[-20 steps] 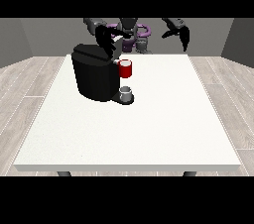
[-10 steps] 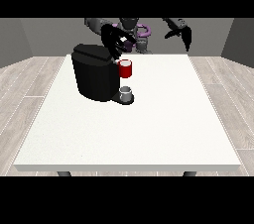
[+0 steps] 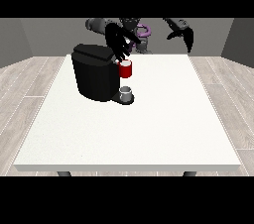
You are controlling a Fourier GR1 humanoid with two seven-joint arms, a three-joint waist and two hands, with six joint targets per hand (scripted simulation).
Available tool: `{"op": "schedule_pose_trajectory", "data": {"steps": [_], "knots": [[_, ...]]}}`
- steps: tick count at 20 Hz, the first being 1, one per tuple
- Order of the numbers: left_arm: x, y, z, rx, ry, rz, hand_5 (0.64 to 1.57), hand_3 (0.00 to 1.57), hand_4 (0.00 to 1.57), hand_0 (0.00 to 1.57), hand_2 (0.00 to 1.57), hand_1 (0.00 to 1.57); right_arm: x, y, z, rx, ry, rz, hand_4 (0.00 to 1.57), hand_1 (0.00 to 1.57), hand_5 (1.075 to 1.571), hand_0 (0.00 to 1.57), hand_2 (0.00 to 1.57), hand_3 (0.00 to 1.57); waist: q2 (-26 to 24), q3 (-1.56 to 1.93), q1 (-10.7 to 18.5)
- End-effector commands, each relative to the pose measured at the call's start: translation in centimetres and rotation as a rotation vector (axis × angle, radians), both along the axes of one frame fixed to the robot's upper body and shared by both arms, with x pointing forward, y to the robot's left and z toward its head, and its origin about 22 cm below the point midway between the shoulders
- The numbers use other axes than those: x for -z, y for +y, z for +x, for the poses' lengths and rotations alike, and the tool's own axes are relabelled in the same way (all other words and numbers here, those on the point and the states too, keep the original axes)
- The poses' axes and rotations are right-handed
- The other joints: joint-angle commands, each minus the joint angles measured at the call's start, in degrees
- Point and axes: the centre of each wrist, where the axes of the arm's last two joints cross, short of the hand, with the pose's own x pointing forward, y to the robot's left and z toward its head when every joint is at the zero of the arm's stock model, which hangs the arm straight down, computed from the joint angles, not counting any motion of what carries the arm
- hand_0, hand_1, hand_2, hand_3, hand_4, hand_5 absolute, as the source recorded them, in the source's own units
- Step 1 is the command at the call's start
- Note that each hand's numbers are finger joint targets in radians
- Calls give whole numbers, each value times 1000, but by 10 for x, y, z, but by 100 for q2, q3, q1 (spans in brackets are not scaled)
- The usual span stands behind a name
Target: Insert the coffee pod into the coffee machine and close the lid
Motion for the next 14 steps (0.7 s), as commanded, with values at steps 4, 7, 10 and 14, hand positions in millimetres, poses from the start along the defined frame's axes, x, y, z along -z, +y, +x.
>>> {"op": "schedule_pose_trajectory", "data": {"steps": [4,7,10,14], "knots": [[-17,-13,11,69,-53,1,1571,0,254,0,0,0,-55,54,-14,-240,-270,-25,0,0,1571,0,0,0,411,-208,851],[-26,-28,12,137,-73,8,1571,0,203,0,0,0,-60,43,-13,-192,-268,-24,0,0,1571,0,0,0,469,-203,1165],[-40,-49,17,160,-108,10,1571,0,328,0,0,0,-74,41,-16,-185,-329,-15,0,0,1571,0,0,0,749,-200,1240],[-47,-33,18,150,-114,14,1571,0,318,0,0,0,-60,54,-7,-248,-347,40,0,0,1571,0,0,0,823,-211,1171]]}}
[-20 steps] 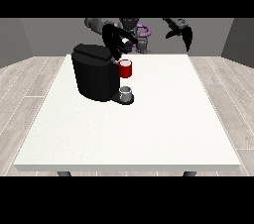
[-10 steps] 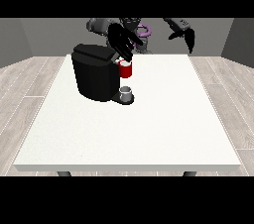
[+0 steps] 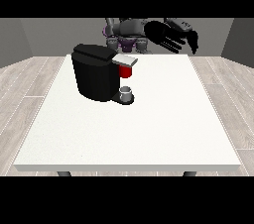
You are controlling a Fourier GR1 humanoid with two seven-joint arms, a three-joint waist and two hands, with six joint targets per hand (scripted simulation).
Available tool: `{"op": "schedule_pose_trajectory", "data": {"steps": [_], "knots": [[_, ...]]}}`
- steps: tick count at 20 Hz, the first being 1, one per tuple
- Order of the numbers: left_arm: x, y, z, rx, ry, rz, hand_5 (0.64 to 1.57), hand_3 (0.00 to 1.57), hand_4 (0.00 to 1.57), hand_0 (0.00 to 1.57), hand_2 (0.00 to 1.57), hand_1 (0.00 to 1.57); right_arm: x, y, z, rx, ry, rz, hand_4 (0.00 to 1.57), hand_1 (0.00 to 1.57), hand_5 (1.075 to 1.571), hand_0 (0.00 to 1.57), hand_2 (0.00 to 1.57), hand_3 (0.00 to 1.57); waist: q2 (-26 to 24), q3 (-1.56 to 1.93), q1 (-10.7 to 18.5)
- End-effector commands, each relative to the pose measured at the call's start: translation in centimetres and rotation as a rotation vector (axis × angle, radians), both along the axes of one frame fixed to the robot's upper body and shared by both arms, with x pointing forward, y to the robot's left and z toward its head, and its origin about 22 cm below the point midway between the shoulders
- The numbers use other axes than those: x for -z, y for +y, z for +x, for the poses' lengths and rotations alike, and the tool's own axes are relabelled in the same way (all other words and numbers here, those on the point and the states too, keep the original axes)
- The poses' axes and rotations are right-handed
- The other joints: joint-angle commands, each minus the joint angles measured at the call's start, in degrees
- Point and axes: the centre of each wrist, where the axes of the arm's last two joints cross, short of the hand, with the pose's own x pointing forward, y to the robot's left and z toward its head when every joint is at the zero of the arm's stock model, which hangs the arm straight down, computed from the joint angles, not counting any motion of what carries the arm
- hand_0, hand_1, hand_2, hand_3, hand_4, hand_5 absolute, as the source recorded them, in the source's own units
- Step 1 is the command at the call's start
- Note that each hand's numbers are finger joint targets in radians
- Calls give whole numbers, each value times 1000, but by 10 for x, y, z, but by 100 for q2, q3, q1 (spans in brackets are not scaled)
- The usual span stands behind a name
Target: Insert the coffee pod into the coffee machine and close the lid
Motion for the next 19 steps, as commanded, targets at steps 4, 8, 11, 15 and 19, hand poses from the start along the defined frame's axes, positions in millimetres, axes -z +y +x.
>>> {"op": "schedule_pose_trajectory", "data": {"steps": [4,8,11,15,19], "knots": [[-23,-24,-3,51,-24,11,1571,0,322,0,0,0,-4,32,15,-92,-73,32,98,0,1571,0,0,0,58,-69,148],[-2,-21,-12,31,-9,24,1571,0,246,0,0,0,2,45,19,-157,-96,25,0,0,1571,0,0,0,36,-70,-81],[9,-13,-14,-44,23,-9,1571,0,266,0,0,0,28,65,16,-268,-117,16,0,0,1571,0,0,0,-128,-69,-409],[30,17,-16,-94,115,-28,1571,0,266,0,0,0,52,105,5,-367,-88,32,219,0,1571,0,0,0,-710,-70,-730],[47,44,-25,-169,180,-31,1571,0,266,0,0,0,119,121,-9,-423,-22,71,259,0,1571,0,0,0,-1109,-69,-1091]]}}
